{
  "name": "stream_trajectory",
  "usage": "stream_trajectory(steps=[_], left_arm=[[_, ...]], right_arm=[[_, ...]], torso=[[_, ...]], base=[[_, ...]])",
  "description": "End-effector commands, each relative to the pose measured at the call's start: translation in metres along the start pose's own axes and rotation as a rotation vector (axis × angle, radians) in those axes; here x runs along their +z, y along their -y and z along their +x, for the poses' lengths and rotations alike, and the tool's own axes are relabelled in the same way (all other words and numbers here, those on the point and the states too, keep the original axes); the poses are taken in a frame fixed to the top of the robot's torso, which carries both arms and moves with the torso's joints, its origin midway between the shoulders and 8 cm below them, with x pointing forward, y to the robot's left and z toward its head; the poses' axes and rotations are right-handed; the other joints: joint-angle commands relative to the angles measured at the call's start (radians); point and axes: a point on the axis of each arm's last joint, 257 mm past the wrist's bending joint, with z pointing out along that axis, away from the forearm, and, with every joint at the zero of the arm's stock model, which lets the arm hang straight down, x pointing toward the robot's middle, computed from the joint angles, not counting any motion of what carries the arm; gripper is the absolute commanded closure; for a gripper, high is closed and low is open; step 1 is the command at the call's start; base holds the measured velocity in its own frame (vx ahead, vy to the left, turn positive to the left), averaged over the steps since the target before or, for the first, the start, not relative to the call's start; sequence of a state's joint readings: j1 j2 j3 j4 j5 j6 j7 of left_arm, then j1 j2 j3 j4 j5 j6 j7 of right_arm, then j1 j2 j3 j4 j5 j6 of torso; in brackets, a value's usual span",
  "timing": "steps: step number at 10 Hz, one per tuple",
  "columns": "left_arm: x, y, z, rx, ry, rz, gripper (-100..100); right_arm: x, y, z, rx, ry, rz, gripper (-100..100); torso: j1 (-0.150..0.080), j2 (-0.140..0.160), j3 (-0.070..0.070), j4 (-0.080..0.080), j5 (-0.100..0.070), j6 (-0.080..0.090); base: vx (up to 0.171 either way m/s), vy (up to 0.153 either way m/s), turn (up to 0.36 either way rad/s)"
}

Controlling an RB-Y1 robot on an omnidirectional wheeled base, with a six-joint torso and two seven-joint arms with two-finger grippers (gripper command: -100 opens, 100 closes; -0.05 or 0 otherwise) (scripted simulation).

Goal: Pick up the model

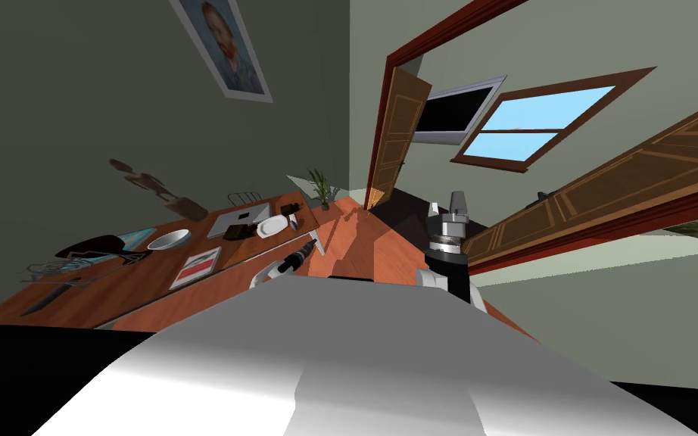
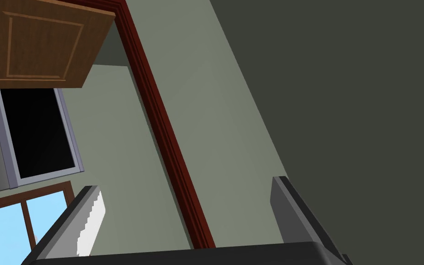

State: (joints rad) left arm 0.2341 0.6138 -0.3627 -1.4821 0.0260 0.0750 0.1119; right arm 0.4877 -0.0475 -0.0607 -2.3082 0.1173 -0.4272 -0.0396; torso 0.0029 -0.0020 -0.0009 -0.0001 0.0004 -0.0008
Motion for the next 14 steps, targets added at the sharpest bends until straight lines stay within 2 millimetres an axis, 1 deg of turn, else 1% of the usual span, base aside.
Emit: stream_trajectory(steps=[1,2,3,4,5,7,8,9,10,12,14], left_arm=[[0.004,-0.02,-0.015,0.048,0.006,-0.063,-100],[0.004,-0.038,-0.029,0.09,0.013,-0.114,-100],[0.003,-0.046,-0.031,0.09,0.016,-0.129,-100],[0.003,-0.059,-0.046,0.131,0.025,-0.173,-100],[0.001,-0.065,-0.048,0.131,0.028,-0.187,-100],[-0.006,-0.1,-0.086,0.21,0.059,-0.294,-100],[-0.006,-0.1,-0.086,0.21,0.059,-0.294,-100],[-0.009,-0.11,-0.105,0.246,0.075,-0.334,-100],[-0.011,-0.114,-0.106,0.246,0.077,-0.343,-100],[-0.022,-0.137,-0.147,0.312,0.117,-0.432,-100],[-0.035,-0.152,-0.185,0.365,0.156,-0.505,-100]], right_arm=[[0.0,0.0,0.0,0.0,0.0,0.0,0],[0.0,0.0,0.0,0.0,0.0,0.0,0],[0.0,0.0,0.0,0.0,0.0,0.0,0],[0.0,0.0,0.0,0.0,0.0,0.0,0],[0.0,0.0,0.0,0.0,0.0,0.0,0],[0.0,0.0,0.0,0.0,0.0,0.0,0],[0.0,0.0,0.0,0.0,0.0,0.0,0],[0.0,0.0,0.0,0.0,0.0,0.0,0],[0.0,0.0,0.0,0.0,0.0,0.0,0],[0.0,0.0,0.0,0.0,0.0,0.0,0],[0.0,0.0,0.0,0.0,0.0,0.0,0]], torso=[[0.0,0.0,0.0,0.0,0.0,0.0],[0.0,0.0,0.0,0.0,0.0,0.0],[0.001,-0.002,-0.001,0.0,0.0,0.0],[0.001,-0.002,-0.001,0.0,0.0,0.0],[0.001,-0.002,-0.001,0.0,0.0,0.0],[0.0,-0.002,-0.001,0.0,0.0,0.0],[0.001,-0.003,-0.002,-0.001,0.0,0.0],[0.001,-0.002,-0.001,-0.001,0.0,0.0],[0.001,-0.002,-0.001,0.0,0.0,0.0],[0.001,-0.001,-0.001,0.0,0.0,0.0],[0.002,-0.004,-0.002,-0.001,0.0,0.0]], base=[[0.038,0.005,-0.091],[0.072,0.022,-0.161],[0.064,0.027,-0.04],[0.067,0.026,-0.064],[0.054,0.017,-0.046],[0.078,0.02,-0.119],[0.07,0.03,-0.029],[0.059,0.02,-0.059],[0.051,0.02,-0.043],[0.073,0.031,-0.102],[0.099,0.038,-0.094]])
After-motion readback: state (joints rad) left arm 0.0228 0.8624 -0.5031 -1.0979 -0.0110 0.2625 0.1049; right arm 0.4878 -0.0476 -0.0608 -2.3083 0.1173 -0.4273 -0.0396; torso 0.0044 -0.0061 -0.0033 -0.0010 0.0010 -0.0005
